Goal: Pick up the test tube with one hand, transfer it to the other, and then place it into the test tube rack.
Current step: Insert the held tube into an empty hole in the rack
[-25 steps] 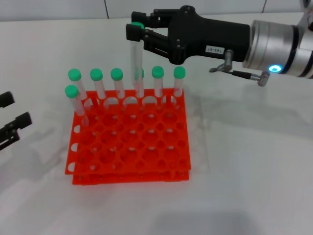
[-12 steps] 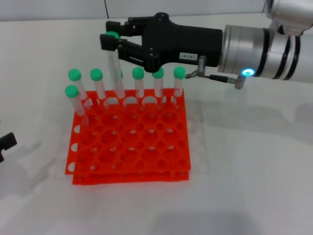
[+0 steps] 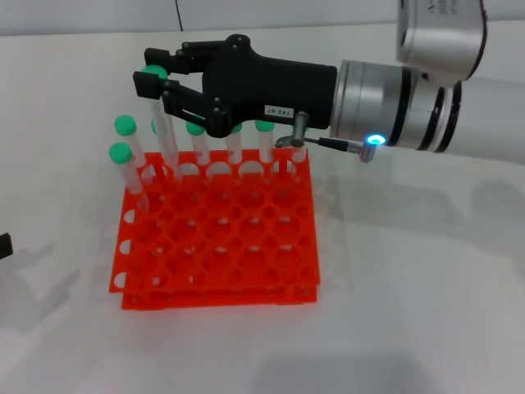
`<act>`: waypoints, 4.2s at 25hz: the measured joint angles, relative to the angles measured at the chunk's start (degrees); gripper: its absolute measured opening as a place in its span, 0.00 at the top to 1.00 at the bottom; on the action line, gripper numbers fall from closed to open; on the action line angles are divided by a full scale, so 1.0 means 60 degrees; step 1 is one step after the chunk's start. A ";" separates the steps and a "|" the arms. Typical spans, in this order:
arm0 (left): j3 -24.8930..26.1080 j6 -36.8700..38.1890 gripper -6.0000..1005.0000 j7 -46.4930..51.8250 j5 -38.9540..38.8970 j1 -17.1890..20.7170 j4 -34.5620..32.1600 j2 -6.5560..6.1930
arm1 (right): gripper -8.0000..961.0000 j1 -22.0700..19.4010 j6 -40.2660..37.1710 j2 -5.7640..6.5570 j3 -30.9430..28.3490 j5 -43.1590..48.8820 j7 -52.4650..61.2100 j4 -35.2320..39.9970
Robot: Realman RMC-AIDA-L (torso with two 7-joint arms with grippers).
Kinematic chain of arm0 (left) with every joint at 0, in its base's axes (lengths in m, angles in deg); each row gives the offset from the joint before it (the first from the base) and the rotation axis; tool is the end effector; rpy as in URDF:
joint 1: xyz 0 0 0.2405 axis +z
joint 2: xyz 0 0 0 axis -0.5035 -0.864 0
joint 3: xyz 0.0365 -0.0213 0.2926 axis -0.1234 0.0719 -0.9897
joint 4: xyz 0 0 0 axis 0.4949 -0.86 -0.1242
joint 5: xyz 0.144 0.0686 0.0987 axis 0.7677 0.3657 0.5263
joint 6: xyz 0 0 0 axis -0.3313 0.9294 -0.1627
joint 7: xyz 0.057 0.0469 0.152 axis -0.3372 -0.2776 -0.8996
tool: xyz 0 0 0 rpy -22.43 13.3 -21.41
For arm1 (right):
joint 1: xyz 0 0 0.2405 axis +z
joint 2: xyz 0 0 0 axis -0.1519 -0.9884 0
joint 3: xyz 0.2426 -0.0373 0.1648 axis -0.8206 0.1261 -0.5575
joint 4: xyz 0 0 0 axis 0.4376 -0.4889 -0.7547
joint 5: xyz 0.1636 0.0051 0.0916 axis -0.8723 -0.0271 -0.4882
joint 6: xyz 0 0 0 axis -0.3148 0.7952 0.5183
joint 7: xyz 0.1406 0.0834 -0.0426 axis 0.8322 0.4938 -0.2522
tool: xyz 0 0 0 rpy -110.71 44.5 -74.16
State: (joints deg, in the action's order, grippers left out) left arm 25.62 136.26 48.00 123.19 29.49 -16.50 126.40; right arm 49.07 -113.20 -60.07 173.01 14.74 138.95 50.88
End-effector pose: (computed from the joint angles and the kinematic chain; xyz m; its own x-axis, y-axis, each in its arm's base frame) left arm -0.3416 0.2091 0.0721 0.8057 0.3013 0.5101 0.5385 -0.7313 -0.4187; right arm 0.0884 0.3685 -0.0962 0.6647 -0.0188 -0.7468 -0.1711 -0.9770 -0.1277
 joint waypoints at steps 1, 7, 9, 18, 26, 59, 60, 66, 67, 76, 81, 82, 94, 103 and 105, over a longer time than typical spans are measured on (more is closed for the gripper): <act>0.0000 0.0009 0.43 0.0104 0.0081 -0.0002 -0.0109 -0.0005 | 0.70 0.0023 0.0099 0.0000 0.0145 -0.0205 -0.0103 -0.0038; -0.0002 0.0101 0.44 0.0446 0.0350 -0.0179 -0.0317 -0.0087 | 0.70 0.0137 0.0702 0.0000 0.0938 -0.1316 -0.0945 -0.0136; -0.0004 0.0117 0.44 0.0503 0.0430 -0.0274 -0.0327 -0.0104 | 0.70 0.0174 0.0882 0.0001 0.1138 -0.1587 -0.1160 -0.0136; -0.0005 0.0118 0.44 0.0797 0.1098 -0.0860 -0.0336 -0.0098 | 0.69 0.0273 0.1438 0.0000 0.1881 -0.2385 -0.1825 -0.0178; -0.0030 0.0078 0.44 0.0943 0.1236 -0.1154 -0.0338 -0.0048 | 0.69 0.0318 0.1762 0.0000 0.2679 -0.3736 -0.2831 -0.0395; -0.0096 -0.0358 0.44 -0.0512 0.1619 -0.1208 0.0836 0.0182 | 0.68 0.0333 0.2067 0.0000 0.2906 -0.3885 -0.2674 -0.0499; -0.0097 -0.0362 0.44 -0.0519 0.1620 -0.1210 0.0847 0.0181 | 0.68 0.0333 0.2068 0.0000 0.2912 -0.3885 -0.2674 -0.0498; -0.0093 -0.0409 0.44 -0.0533 0.1619 -0.1235 0.0863 0.0180 | 0.68 0.0343 0.2068 0.0000 0.3073 -0.3984 -0.2664 -0.0489; -0.0093 -0.0425 0.44 -0.0540 0.1618 -0.1235 0.0866 0.0180 | 0.68 0.0343 0.2063 0.0000 0.3094 -0.4000 -0.2663 -0.0477; -0.0092 -0.0457 0.44 -0.0571 0.1617 -0.1222 0.0900 0.0180 | 0.67 0.0377 0.2088 0.0000 0.3392 -0.4324 -0.2718 -0.0416; -0.0096 -0.0455 0.44 -0.0553 0.1617 -0.1248 0.0927 0.0186 | 0.67 0.0498 0.2227 0.0001 0.3782 -0.5199 -0.3115 -0.0453; -0.0098 -0.0455 0.44 -0.0550 0.1617 -0.1251 0.0927 0.0188 | 0.67 0.0546 0.2255 -0.0001 0.3931 -0.5438 -0.3236 -0.0474; -0.0211 -0.0447 0.44 -0.0540 0.1610 -0.1317 0.1020 0.0210 | 0.67 0.0774 0.2604 0.0000 0.4795 -0.7052 -0.4038 -0.0501; -0.0226 -0.0455 0.44 -0.0540 0.1605 -0.1365 0.1025 0.0210 | 0.66 0.0747 0.2677 0.0000 0.5163 -0.7801 -0.4464 -0.0516; -0.0264 -0.0456 0.44 -0.0540 0.1606 -0.1372 0.1033 0.0210 | 0.66 0.0763 0.2676 0.0001 0.5363 -0.8172 -0.4695 -0.0516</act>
State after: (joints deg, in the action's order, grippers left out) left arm 24.04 133.52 44.76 132.82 21.26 -10.31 127.66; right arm 53.65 -97.14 -60.07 205.18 -34.29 110.78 47.79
